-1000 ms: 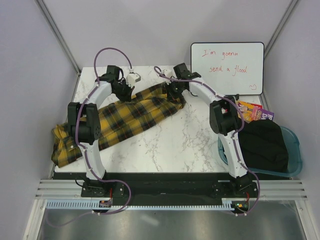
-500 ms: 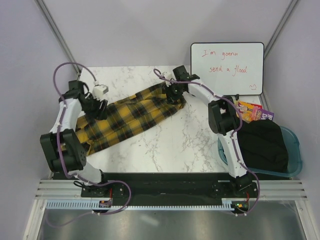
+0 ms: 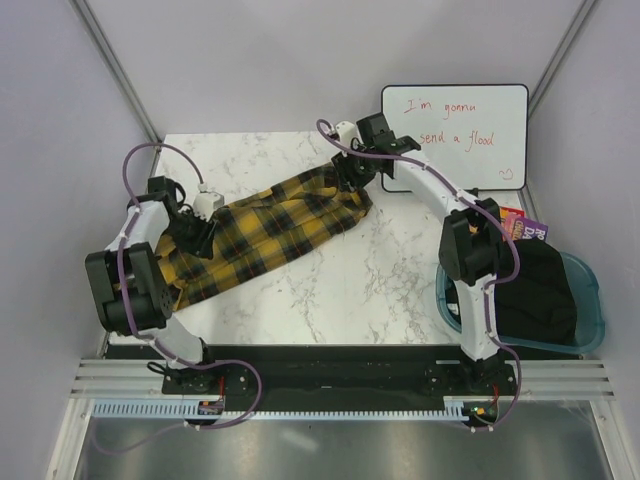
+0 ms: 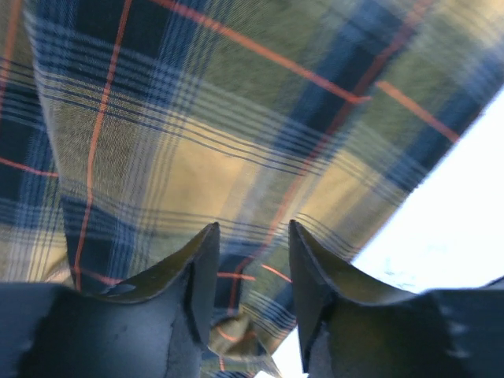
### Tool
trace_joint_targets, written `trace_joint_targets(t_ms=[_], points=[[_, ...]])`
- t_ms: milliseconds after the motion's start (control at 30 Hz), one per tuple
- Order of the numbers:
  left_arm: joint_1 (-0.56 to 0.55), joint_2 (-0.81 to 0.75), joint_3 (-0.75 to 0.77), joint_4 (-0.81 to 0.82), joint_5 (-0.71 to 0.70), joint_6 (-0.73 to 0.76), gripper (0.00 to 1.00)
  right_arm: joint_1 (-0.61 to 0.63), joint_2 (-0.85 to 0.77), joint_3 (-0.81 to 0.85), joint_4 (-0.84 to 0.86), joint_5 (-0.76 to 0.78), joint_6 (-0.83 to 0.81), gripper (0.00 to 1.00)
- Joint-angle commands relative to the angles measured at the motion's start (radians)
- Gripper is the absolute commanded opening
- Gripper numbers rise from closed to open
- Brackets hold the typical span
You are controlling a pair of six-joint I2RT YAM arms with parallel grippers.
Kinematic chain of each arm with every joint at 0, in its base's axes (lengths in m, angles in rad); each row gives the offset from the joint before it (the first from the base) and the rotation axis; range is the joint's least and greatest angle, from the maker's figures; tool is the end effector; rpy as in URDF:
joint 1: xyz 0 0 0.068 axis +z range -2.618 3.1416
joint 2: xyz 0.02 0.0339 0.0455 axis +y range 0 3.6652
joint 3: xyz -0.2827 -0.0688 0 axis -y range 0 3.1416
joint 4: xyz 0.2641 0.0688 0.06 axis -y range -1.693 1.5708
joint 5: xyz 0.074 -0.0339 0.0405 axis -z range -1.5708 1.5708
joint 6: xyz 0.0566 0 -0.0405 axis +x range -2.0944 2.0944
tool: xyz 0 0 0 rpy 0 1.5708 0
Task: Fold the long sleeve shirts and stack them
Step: Fold the shirt
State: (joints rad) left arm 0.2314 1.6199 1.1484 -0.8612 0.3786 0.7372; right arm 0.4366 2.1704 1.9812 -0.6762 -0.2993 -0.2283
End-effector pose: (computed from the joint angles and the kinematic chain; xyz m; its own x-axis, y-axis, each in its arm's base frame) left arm 0.3224 0.0545 0.2063 -0.7865 0.4564 -0.4161 0.5409 0.8342 -0.1074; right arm 0.4762 0.2406 0.2586 -0.5414 -0.4913 -0.6823 -0.7185 0.6918 0.0719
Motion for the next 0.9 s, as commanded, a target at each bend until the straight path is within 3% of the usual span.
trace_joint_targets(t_ms=[0, 233, 467, 567, 700, 767, 867], points=[[0.005, 0.089, 0.014, 0.063, -0.092, -0.012, 0.45, 0.059, -0.035, -0.057, -0.054, -0.003, 0.001, 0.43], [0.006, 0.045, -0.055, 0.067, -0.087, 0.001, 0.45, 0.129, 0.069, -0.073, -0.083, 0.074, -0.039, 0.37], [0.013, -0.037, -0.075, 0.054, -0.031, -0.009, 0.53, 0.137, 0.267, 0.095, -0.071, 0.262, -0.106, 0.31], [0.014, -0.046, -0.050, 0.028, 0.003, -0.003, 0.56, 0.136, 0.374, 0.215, -0.046, 0.411, -0.183, 0.29], [0.011, -0.054, -0.036, -0.013, 0.008, 0.100, 0.56, 0.133, 0.511, 0.376, 0.157, 0.720, -0.328, 0.29], [0.008, -0.061, -0.064, -0.012, -0.045, 0.166, 0.56, 0.133, 0.552, 0.469, 0.234, 0.752, -0.347, 0.29], [0.005, -0.069, -0.110, -0.010, -0.083, 0.224, 0.56, 0.136, 0.475, 0.438, 0.350, 0.746, -0.304, 0.35]])
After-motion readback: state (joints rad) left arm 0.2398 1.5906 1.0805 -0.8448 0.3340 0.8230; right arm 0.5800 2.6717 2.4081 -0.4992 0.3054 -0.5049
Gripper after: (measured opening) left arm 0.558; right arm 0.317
